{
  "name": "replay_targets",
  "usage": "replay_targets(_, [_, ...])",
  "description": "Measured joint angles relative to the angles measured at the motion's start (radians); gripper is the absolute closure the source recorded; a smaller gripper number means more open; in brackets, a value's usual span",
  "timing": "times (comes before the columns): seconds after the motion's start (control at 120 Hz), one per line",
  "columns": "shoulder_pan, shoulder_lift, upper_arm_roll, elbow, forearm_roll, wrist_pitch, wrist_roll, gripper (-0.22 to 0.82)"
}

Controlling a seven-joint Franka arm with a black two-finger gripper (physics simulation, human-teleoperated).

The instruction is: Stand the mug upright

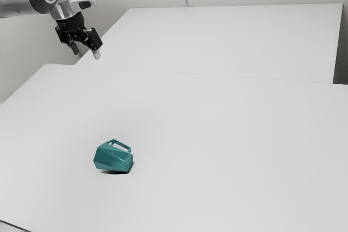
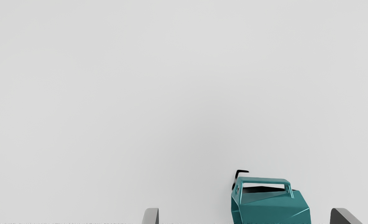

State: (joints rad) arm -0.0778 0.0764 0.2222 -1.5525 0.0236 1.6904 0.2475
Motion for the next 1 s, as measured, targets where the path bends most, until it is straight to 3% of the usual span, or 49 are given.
replay_targets(0.308, [0.015, -0.021, 0.089, -0.147, -0.149, 0.056, 0.015, 0.0])
replay_targets(0.792, [0.112, -0.088, 0.123, -0.532, -0.389, 0.177, 0.094, 0.0])
replay_targets(1.0, [0.14, -0.079, 0.145, -0.614, -0.49, 0.203, 0.161, 0.0])
